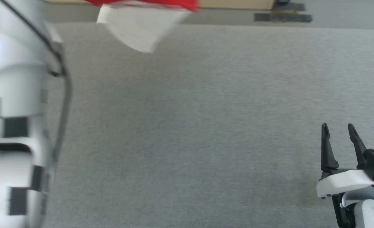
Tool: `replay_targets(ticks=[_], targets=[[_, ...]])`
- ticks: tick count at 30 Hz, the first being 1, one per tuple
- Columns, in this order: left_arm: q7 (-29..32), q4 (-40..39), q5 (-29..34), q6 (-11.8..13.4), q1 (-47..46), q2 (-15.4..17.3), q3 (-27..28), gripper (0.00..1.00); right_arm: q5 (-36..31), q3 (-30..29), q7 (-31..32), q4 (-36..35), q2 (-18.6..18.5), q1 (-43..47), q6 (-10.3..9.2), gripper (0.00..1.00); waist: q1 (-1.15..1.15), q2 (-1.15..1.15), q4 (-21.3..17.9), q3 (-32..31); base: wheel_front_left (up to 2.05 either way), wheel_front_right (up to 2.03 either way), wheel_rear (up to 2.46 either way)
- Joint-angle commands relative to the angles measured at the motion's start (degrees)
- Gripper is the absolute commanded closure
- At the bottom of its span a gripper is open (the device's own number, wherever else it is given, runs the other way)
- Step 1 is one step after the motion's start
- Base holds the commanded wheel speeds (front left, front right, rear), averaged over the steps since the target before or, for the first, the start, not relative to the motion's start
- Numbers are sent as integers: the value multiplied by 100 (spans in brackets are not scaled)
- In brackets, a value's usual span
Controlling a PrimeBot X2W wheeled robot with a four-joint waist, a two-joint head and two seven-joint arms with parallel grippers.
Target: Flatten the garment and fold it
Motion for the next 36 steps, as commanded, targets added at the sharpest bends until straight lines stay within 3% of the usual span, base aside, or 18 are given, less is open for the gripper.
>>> replay_targets(ticks=[1,9,21,31,32,33,34,36], targets=[[24,-22,-84,-54,184,-140,-92,100,-32,-41,-29,25,1,65,-8,0,0,-1,-392,-339,0,0,0],[98,-50,-315,-117,1138,-697,-666,100,-32,-158,-33,20,1,187,-8,0,0,-1,-740,-347,0,0,0],[64,1045,7,-54,3224,-906,-1808,100,40,-131,-34,-58,2,256,-8,0,0,-1,-1050,-103,0,0,0],[982,2012,-255,76,3788,-989,-2364,100,143,-125,-34,-88,2,214,-8,0,0,-1,-959,29,0,0,0],[1051,2011,-365,70,3787,-992,-2352,95,152,-122,-34,-78,2,218,-8,0,0,-1,-923,17,0,0,0],[1067,1976,-429,62,3763,-994,-2353,35,157,-119,-34,-68,2,222,-8,0,0,-1,-898,5,0,0,0],[1099,1916,-548,59,3735,-995,-2339,0,159,-121,-34,-56,2,232,-8,0,0,-1,-855,-23,0,0,0],[1182,1771,-805,71,3673,-997,-2274,0,160,-118,-34,-33,2,248,-8,0,0,-1,-789,-91,0,0,0]])
